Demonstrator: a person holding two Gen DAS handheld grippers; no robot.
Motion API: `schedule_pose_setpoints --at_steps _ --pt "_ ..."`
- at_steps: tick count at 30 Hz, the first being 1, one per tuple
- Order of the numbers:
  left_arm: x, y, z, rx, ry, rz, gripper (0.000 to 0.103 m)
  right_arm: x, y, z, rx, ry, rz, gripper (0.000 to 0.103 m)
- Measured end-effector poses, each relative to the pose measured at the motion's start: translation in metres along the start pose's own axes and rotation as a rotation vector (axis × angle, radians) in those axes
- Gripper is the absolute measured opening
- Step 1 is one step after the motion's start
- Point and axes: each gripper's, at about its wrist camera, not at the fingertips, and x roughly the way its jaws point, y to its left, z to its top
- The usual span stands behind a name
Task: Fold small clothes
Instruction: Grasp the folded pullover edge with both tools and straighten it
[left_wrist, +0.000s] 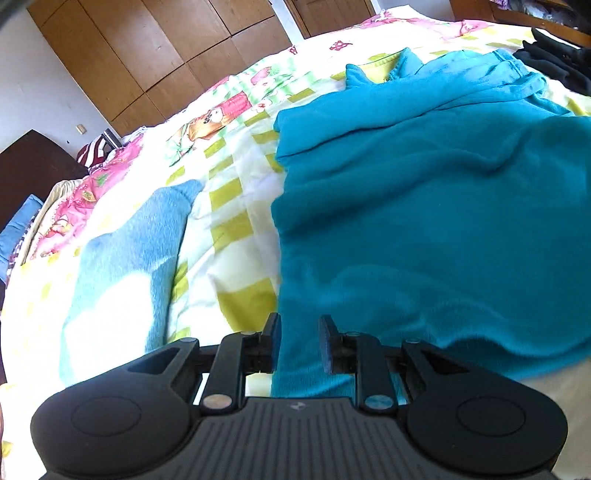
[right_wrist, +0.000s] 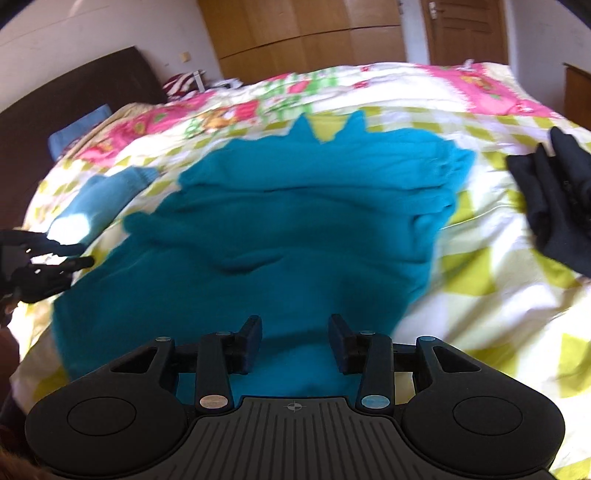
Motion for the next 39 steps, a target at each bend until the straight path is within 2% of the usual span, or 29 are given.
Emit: schedule_pose_setpoints --at_steps 2,5,7,11,14,17,20,23,26,28,30,33,35,39 --pt "-0.008 0.0 -0.012 0.018 0.0 0.0 0.038 0.0 0.028 -0.006 -0.096 0.036 0.017 0.039" --pt "-0.009 0.003 -0.022 0.002 0.021 -0.017 0.04 0.0 0.046 -0.011 -0.176 0.088 0.01 0.039" --pt "-0.011 0.005 -0.027 0.017 0.022 -0.021 0.04 -0.001 0.049 -0.013 -0.166 0.118 0.008 0.039" --pt "-0.017 -0.002 -0.031 0.154 0.003 -0.003 0.04 -0.004 0.055 -0.013 -0.153 0.154 0.007 0.039" --pt "-0.004 -0.004 -0.031 0.222 0.0 -0.019 0.04 -0.005 0.067 -0.015 -0.179 0.17 0.018 0.043" --pt "0.012 -0.007 -0.034 0.286 0.008 0.0 0.04 -0.001 0.075 -0.017 -0.19 0.189 0.019 0.044" --pt "0.006 -0.009 -0.042 0.365 0.0 -0.02 0.04 -0.001 0.077 -0.016 -0.171 0.201 0.006 0.044" --pt "0.004 -0.009 -0.045 0.384 -0.018 -0.021 0.04 -0.007 0.078 -0.015 -0.173 0.191 -0.023 0.044" --pt "0.014 -0.01 -0.041 0.351 -0.043 0.01 0.04 -0.003 0.077 -0.018 -0.161 0.207 -0.027 0.044" --pt "0.015 -0.007 -0.036 0.293 -0.07 0.035 0.032 0.002 0.079 -0.021 -0.16 0.221 -0.028 0.044" --pt "0.008 0.005 -0.03 0.18 -0.099 0.027 0.025 0.003 0.081 -0.021 -0.169 0.221 -0.019 0.044" --pt "-0.002 0.026 -0.026 0.022 -0.135 0.045 0.023 0.001 0.087 -0.02 -0.199 0.2 -0.02 0.044" --pt "-0.009 0.039 -0.027 -0.067 -0.142 0.029 0.023 0.001 0.091 -0.021 -0.213 0.197 -0.013 0.044" --pt "-0.01 0.045 -0.033 -0.111 -0.135 0.029 0.023 0.002 0.104 -0.029 -0.29 0.208 0.037 0.046"
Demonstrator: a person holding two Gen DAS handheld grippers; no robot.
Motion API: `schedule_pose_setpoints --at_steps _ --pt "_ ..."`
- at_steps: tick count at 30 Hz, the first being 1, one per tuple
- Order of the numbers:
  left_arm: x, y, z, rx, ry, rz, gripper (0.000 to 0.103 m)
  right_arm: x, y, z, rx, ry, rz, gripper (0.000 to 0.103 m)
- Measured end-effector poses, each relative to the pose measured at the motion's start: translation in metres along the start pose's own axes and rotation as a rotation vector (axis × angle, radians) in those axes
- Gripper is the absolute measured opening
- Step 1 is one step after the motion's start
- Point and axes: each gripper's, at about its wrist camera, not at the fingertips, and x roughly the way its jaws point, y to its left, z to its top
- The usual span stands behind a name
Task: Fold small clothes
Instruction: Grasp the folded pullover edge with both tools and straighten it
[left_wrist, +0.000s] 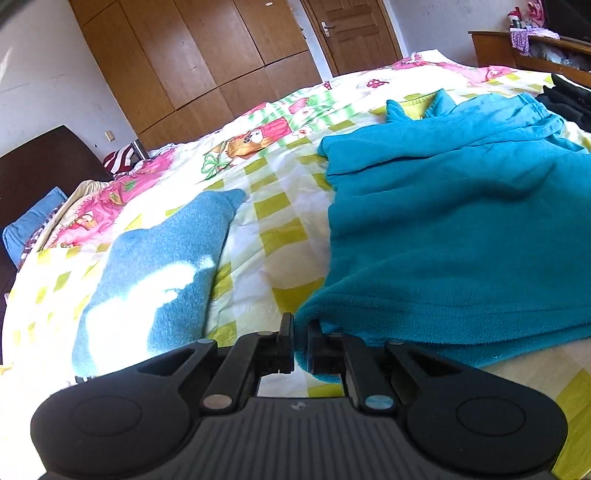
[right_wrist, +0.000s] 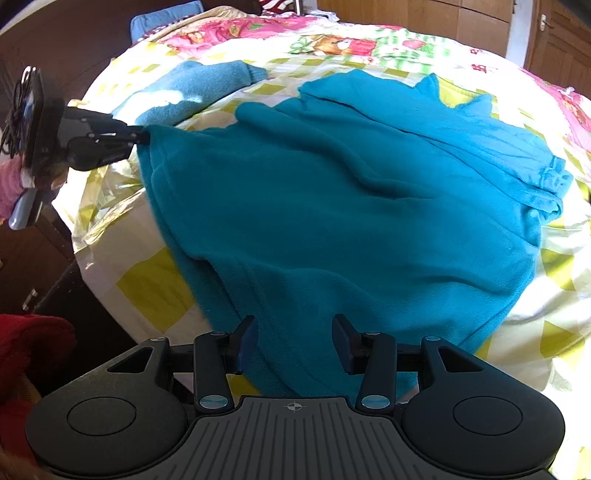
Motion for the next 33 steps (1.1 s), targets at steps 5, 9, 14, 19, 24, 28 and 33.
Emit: schedule_pose_setpoints --at_steps 5,9,14,19,24,28,33 --pt "0.003 0.015 -0.005 -0.099 0.007 0.037 0.023 0.01 0.012 0.002 -0.064 0.002 -0.017 0.04" --pt "0.007 0.012 -0.008 -0.114 0.016 0.038 0.023 0.018 0.009 0.002 -0.016 0.06 0.008 0.018" --pt "0.008 0.01 -0.009 -0.105 0.016 0.042 0.023 0.01 0.018 -0.003 -0.081 0.092 0.01 0.028" --pt "0.005 0.011 -0.009 -0.1 0.004 0.04 0.023 0.015 0.016 -0.011 -0.064 0.159 -0.027 0.028" --pt "0.002 0.007 -0.007 -0.106 -0.016 0.039 0.023 0.009 0.021 -0.014 -0.08 0.191 -0.053 0.038" --pt "0.001 0.006 -0.006 -0.11 -0.033 0.036 0.023 0.009 0.023 -0.017 -0.074 0.219 -0.108 0.038" --pt "-0.005 0.007 -0.007 -0.127 -0.042 0.046 0.023 0.001 0.013 -0.02 0.027 0.219 -0.125 0.001"
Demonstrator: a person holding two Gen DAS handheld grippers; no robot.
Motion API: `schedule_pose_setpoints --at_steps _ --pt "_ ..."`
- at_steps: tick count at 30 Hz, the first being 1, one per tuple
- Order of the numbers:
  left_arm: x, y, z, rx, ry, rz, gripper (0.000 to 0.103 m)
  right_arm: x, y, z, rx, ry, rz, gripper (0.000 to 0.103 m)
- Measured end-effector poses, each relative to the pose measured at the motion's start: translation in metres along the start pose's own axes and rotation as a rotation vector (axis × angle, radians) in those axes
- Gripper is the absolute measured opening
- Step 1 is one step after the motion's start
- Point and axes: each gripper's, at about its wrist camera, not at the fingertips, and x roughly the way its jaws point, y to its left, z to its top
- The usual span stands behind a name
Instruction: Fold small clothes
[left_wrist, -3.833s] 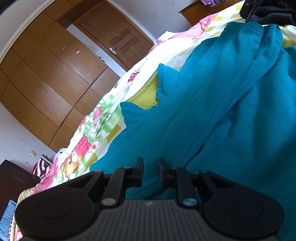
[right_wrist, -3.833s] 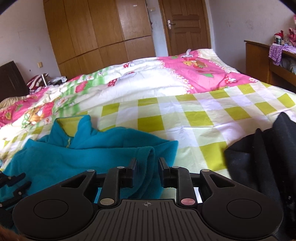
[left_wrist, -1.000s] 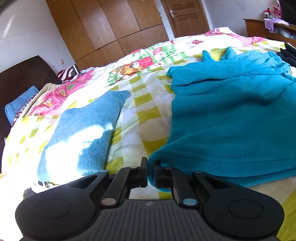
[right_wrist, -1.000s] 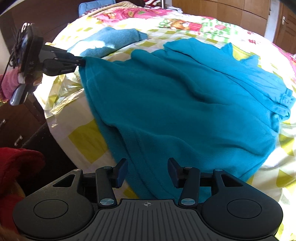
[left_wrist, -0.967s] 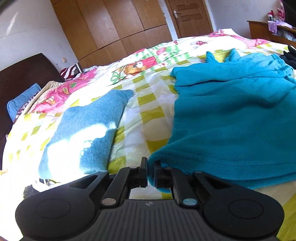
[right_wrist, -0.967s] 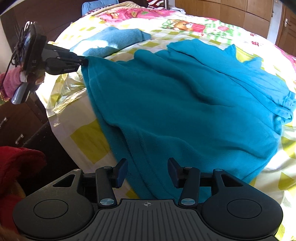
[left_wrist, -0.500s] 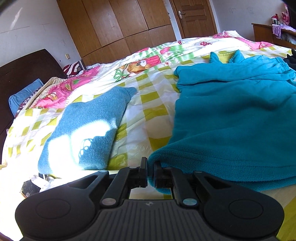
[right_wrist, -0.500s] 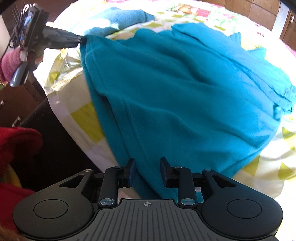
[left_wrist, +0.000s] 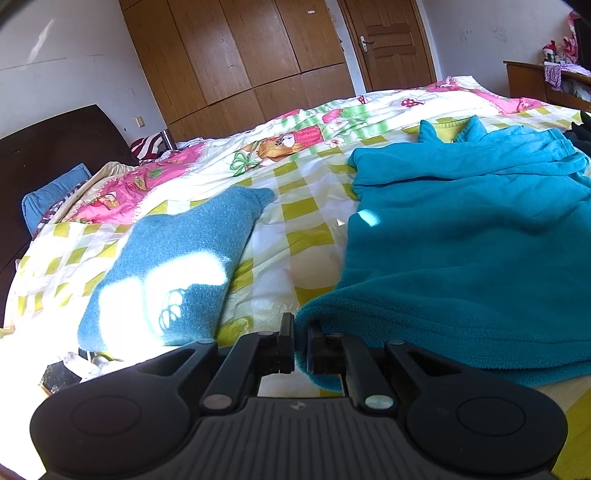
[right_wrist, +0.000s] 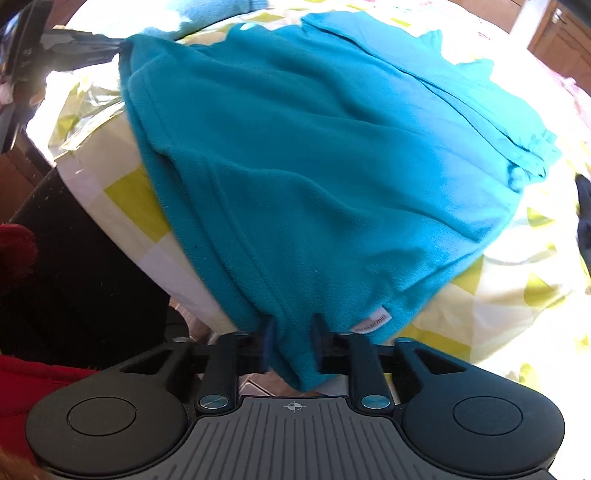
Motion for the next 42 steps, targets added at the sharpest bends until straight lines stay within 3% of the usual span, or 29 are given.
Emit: schedule_pose_setpoints --at_steps 5,9,11,14,19,22,24,25,27,30,31,35,37,42 --pt "-0.012 0.0 -0.004 0.027 0.005 0.023 0.023 -0.026 -0.004 -0.002 0.048 -0.037 0.07 0.0" --pt "0.001 -0.006 -0.018 0.079 0.092 0.025 0.023 -0.031 -0.005 0.0 0.04 -0.05 0.103 0.0" --pt "0.004 -0.009 -0.025 0.124 0.117 0.04 0.024 -0.022 -0.007 -0.001 0.044 -0.01 0.141 0.0" --pt "-0.003 -0.009 -0.025 0.112 0.105 0.04 0.024 -0.015 -0.006 -0.004 0.047 0.052 0.22 0.0" --pt "-0.008 -0.009 -0.021 0.097 0.095 0.045 0.024 -0.028 -0.01 -0.004 0.045 0.035 0.279 0.0" --pt "-0.01 -0.012 -0.026 0.117 0.095 0.038 0.027 -0.03 -0.009 -0.009 0.015 0.023 0.277 0.0" --pt "-0.017 -0.018 -0.027 0.161 0.086 0.034 0.028 -0.036 -0.016 -0.008 0.039 -0.037 0.222 0.0" --pt "-0.021 -0.021 -0.028 0.184 0.082 0.031 0.028 -0.041 -0.02 -0.007 0.042 -0.066 0.189 0.008" --pt "-0.029 -0.025 -0.028 0.216 0.07 0.017 0.029 -0.047 -0.023 -0.008 0.006 -0.091 0.092 0.01" --pt "-0.037 -0.02 -0.029 0.186 0.071 0.011 0.03 -0.042 -0.021 -0.009 0.005 -0.036 0.026 0.023" --pt "-0.04 -0.017 -0.03 0.17 0.069 0.023 0.03 -0.038 -0.022 -0.009 0.032 -0.015 0.024 0.032" --pt "-0.046 -0.001 -0.033 0.081 0.037 0.074 0.048 -0.02 -0.038 -0.01 0.173 0.052 0.045 0.041" --pt "-0.037 0.002 -0.031 0.052 0.022 0.084 0.051 -0.013 -0.052 -0.012 0.281 0.084 0.103 0.044" --pt "-0.005 0.0 -0.02 -0.076 0.042 -0.028 0.055 -0.007 -0.069 -0.006 0.396 0.078 0.204 0.05"
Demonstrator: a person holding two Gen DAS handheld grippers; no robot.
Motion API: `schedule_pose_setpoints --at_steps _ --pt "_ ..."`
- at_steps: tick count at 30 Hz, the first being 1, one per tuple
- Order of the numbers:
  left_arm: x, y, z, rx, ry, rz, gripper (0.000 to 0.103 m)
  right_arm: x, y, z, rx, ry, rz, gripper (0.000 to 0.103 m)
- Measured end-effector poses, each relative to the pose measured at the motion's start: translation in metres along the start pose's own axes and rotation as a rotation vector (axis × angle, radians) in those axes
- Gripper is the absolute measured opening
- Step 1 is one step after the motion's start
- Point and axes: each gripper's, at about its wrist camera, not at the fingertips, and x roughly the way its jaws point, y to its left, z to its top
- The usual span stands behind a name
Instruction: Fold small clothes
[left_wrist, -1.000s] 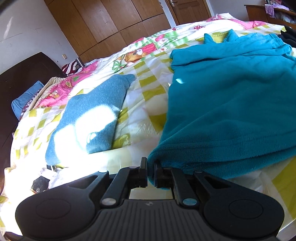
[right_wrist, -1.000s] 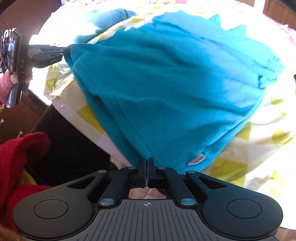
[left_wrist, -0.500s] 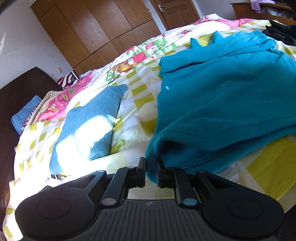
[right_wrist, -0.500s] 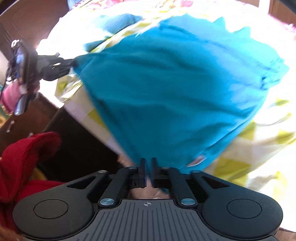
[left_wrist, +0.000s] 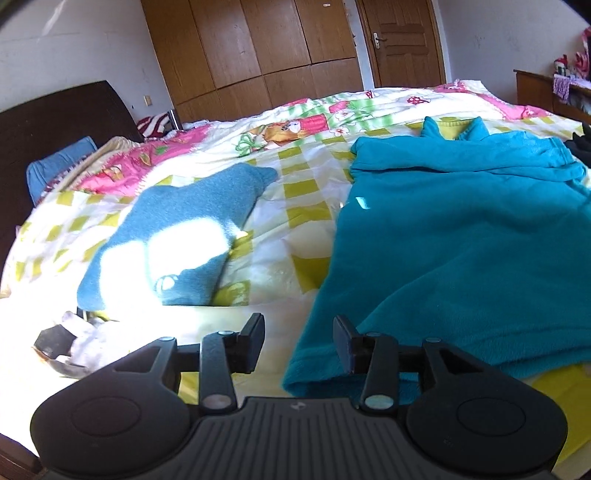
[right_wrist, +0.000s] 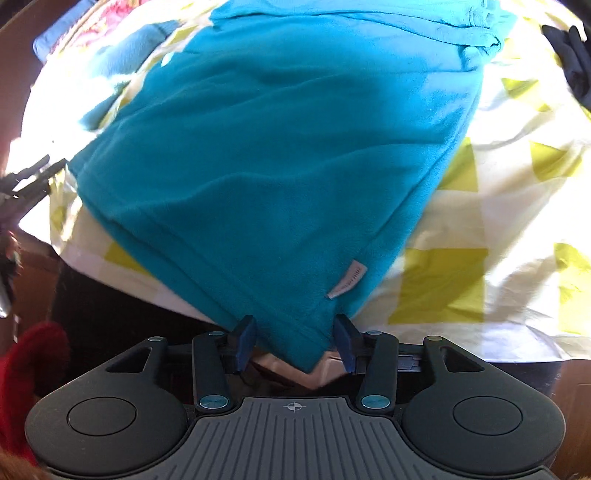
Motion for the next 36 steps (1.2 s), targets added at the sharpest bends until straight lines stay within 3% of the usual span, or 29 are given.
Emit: schedule_pose_setpoints --at_steps 4,7,8,9,10,14,17,20,26,27,32,36 --pt "0.03 -0.014 -0.005 0.043 0.13 -0.05 0.057 0.005 -0.01 0.004 0.088 -0.008 0.026 0.054" --pt "0.029 -0.018 -0.008 0.044 0.167 -0.076 0.042 0.01 -0.021 0.003 0.147 -0.008 0.029 0.053" --pt "0.025 -0.017 -0.007 0.037 0.177 -0.082 0.027 0.009 -0.025 0.002 0.167 -0.018 0.033 0.046" --pt "0.021 -0.016 -0.005 0.029 0.183 -0.096 0.022 0.007 -0.027 0.003 0.174 -0.024 0.043 0.038" --pt "0.017 -0.016 -0.003 0.018 0.183 -0.119 0.021 0.004 -0.028 0.003 0.176 -0.033 0.053 0.02" --pt "0.001 -0.012 0.017 -0.076 0.125 -0.199 0.02 -0.015 -0.025 0.003 0.163 -0.11 0.128 0.01" --pt "-0.004 -0.008 0.041 -0.172 0.068 -0.275 0.02 -0.036 -0.025 0.012 0.192 -0.221 0.211 0.008" --pt "-0.003 -0.009 0.072 -0.206 0.0 -0.32 0.02 -0.06 -0.028 0.025 0.196 -0.351 0.263 0.008" --pt "0.042 -0.018 0.172 -0.218 -0.143 -0.361 0.019 -0.094 -0.052 0.088 0.217 -0.588 0.319 0.008" --pt "0.054 -0.021 0.192 -0.215 -0.166 -0.354 0.015 -0.098 -0.056 0.104 0.222 -0.626 0.314 0.008" --pt "0.14 -0.035 0.285 -0.226 -0.247 -0.314 0.015 -0.097 -0.09 0.189 0.261 -0.792 0.267 0.008" --pt "0.218 -0.058 0.33 -0.249 -0.257 -0.232 0.016 -0.07 -0.131 0.264 0.365 -0.862 0.227 0.008"
